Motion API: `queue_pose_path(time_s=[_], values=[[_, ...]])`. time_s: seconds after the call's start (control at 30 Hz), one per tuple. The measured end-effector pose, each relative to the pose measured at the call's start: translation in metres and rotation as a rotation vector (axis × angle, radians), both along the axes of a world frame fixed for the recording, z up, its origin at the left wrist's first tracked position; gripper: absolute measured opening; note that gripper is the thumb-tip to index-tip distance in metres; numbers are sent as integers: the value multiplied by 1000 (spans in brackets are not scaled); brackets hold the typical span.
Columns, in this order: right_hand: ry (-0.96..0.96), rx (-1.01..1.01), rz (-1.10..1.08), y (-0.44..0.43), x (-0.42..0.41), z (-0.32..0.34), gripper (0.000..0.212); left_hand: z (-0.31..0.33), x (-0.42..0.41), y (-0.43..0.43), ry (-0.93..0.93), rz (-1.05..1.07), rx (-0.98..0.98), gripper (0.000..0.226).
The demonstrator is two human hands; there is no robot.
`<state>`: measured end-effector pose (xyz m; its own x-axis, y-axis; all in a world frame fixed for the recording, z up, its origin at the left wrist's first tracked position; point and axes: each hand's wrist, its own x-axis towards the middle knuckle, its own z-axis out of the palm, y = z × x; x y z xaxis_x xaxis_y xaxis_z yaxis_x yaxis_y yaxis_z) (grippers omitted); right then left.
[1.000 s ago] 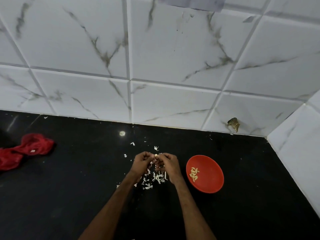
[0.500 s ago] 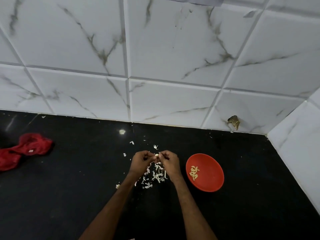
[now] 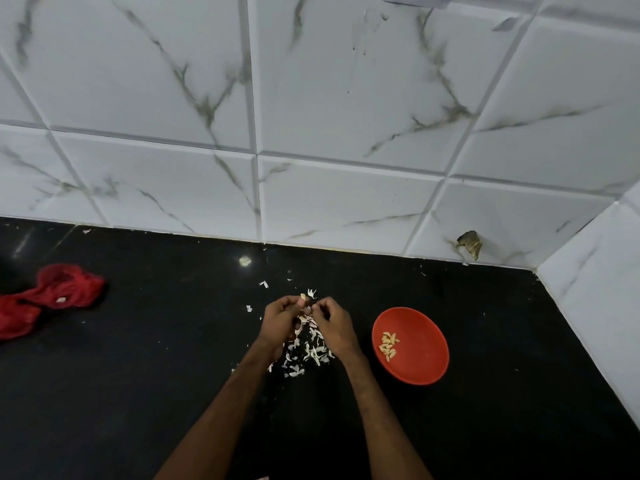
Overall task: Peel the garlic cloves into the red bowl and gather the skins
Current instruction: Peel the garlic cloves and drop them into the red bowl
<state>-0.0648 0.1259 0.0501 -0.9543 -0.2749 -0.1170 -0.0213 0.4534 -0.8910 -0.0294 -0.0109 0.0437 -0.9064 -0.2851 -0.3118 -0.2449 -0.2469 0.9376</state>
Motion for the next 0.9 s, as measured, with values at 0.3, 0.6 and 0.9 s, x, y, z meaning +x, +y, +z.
queue_pose_path(time_s=[0.3, 0.6, 0.9], values=[[106, 94, -32, 6, -4, 3, 4, -2, -3, 2, 30, 46, -137, 12], [230, 151, -16, -7, -5, 18, 6, -9, -5, -1, 78, 12, -411, 2], [149, 130, -71, -9, -1, 21, 12, -9, -6, 7, 75, 53, -317, 4]])
